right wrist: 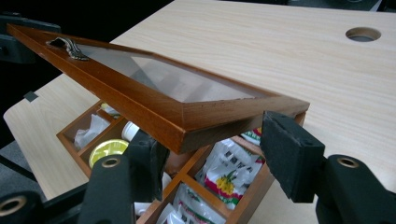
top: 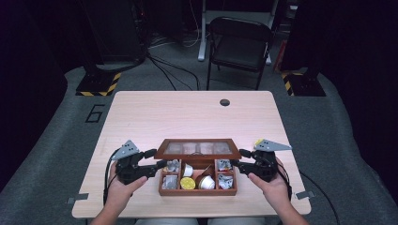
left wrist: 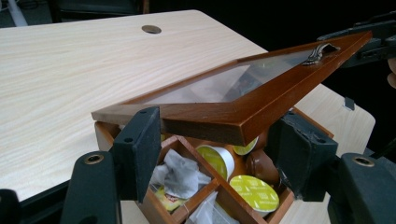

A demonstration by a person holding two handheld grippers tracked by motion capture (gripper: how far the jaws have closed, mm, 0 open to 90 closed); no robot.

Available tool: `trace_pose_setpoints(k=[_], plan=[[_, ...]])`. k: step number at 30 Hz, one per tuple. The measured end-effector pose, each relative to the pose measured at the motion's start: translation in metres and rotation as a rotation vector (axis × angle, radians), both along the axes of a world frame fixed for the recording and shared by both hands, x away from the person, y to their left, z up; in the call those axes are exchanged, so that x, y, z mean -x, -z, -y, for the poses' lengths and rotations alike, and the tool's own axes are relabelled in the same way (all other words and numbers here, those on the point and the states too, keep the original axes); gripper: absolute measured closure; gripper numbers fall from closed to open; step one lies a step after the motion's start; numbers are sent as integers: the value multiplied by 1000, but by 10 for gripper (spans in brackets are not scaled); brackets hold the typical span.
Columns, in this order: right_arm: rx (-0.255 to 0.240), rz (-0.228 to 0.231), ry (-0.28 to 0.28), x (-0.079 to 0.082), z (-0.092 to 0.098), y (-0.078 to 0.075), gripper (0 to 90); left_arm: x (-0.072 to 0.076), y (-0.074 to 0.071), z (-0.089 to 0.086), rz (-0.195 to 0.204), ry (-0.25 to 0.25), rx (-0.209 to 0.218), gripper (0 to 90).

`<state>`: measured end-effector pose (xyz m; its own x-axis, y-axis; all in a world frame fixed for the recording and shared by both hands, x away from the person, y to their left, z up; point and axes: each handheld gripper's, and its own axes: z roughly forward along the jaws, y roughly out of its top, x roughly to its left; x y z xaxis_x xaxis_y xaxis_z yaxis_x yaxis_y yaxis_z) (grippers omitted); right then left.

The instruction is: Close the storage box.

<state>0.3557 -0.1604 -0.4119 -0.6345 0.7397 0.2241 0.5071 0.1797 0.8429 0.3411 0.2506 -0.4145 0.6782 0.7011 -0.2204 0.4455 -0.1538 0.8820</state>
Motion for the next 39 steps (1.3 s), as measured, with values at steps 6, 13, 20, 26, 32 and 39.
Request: trace_pose_setpoints(k=[6, 13, 20, 26, 32, 39], plan=[[10, 1, 0, 8, 2, 6, 424, 6, 6, 0, -4, 5, -6, 357], [21, -14, -8, 16, 4, 18, 425, 13, 16, 0, -25, 11, -22, 354], [19, -16, -20, 21, 4, 24, 425, 17, 24, 0, -31, 10, -25, 356], [38, -21, -31, 27, 4, 34, 418, 22, 34, 0, -46, 22, -43, 355], [48, -43, -37, 30, 7, 46, 404, 25, 44, 0, -63, 37, -61, 353], [84, -41, -45, 36, 6, 51, 405, 31, 52, 0, -87, 40, -82, 356]])
